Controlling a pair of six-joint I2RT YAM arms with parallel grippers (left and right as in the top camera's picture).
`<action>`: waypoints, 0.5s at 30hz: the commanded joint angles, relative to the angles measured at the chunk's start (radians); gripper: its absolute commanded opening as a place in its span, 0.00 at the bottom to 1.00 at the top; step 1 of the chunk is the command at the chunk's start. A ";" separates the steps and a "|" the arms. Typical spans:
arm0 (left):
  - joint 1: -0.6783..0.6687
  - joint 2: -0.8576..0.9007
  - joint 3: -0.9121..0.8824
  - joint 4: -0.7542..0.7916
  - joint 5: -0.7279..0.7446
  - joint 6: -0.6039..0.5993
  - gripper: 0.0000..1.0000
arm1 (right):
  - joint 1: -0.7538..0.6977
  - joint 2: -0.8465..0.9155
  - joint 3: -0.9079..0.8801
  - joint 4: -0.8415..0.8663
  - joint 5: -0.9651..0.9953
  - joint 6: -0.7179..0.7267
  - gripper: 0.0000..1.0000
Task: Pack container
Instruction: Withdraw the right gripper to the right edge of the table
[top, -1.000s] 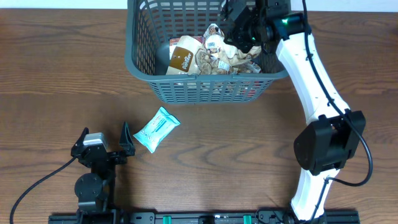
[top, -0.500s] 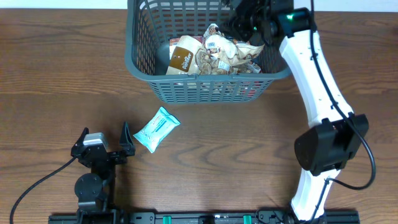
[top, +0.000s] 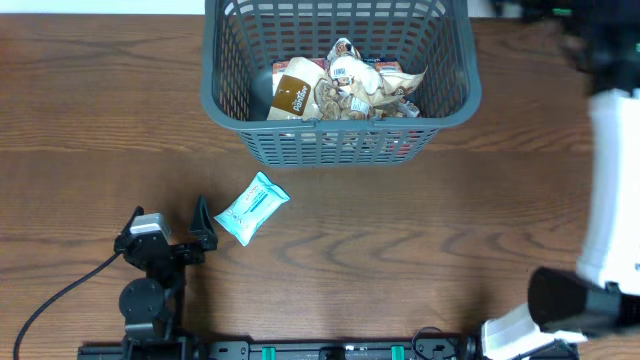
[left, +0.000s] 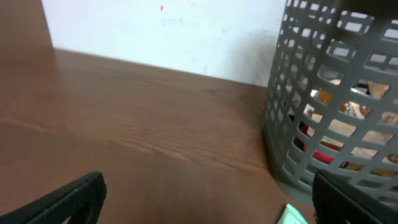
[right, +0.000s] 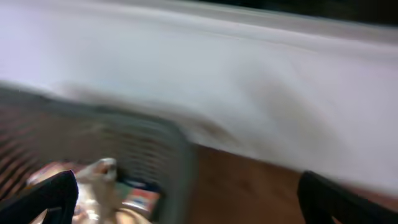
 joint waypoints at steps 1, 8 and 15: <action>-0.001 0.024 0.093 -0.138 -0.004 -0.065 0.99 | -0.114 -0.040 0.014 -0.057 0.005 0.146 0.99; -0.001 0.273 0.422 -0.435 0.046 -0.064 0.99 | -0.285 -0.029 0.008 -0.200 0.012 0.147 0.99; -0.001 0.654 0.755 -0.592 0.193 -0.058 0.99 | -0.346 -0.018 -0.095 -0.214 0.048 0.145 0.99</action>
